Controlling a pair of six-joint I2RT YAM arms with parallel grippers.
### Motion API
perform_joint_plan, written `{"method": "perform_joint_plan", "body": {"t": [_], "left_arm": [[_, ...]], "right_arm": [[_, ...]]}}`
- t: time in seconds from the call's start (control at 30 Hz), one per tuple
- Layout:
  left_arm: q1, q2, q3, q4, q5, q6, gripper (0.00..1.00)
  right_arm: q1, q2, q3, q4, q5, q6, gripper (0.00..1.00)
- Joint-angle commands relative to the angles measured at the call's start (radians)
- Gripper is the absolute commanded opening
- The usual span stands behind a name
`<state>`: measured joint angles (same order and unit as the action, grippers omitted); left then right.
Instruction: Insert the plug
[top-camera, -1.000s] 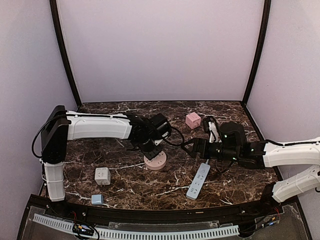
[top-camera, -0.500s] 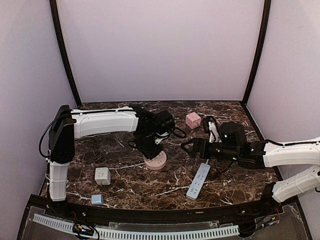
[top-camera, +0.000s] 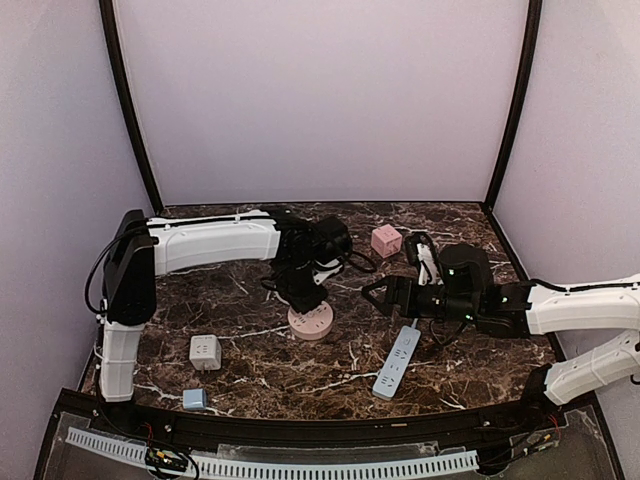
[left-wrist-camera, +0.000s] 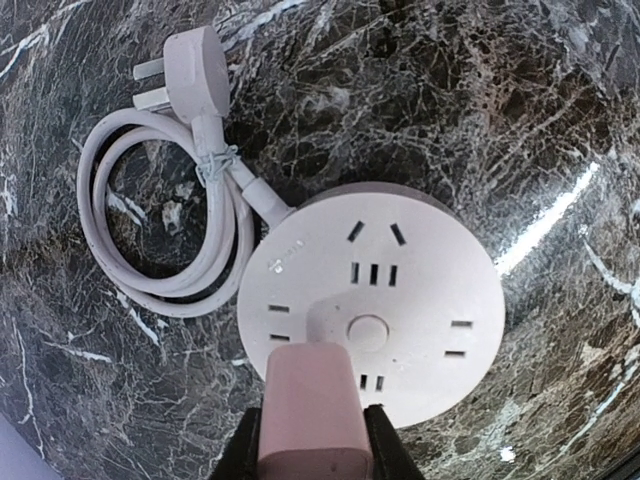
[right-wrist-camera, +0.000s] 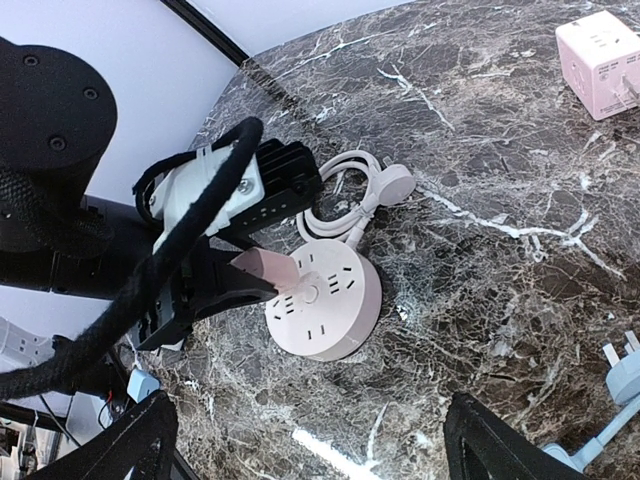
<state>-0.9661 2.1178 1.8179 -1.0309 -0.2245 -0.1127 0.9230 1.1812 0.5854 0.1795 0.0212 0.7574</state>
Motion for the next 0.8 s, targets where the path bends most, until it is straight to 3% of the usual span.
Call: {"method": "perform_joint_plan", "body": {"t": [0.0, 0.77], "left_arm": [[0.030, 0.020, 0.041, 0.000, 0.002, 0.052, 0.05], [0.052, 0.038, 0.080, -0.007, 0.101, 0.076, 0.04]], "right_arm": [[0.011, 0.009, 0.025, 0.020, -0.002, -0.014, 0.92], [0.013, 0.029, 0.034, 0.021, -0.007, -0.018, 0.92]]}}
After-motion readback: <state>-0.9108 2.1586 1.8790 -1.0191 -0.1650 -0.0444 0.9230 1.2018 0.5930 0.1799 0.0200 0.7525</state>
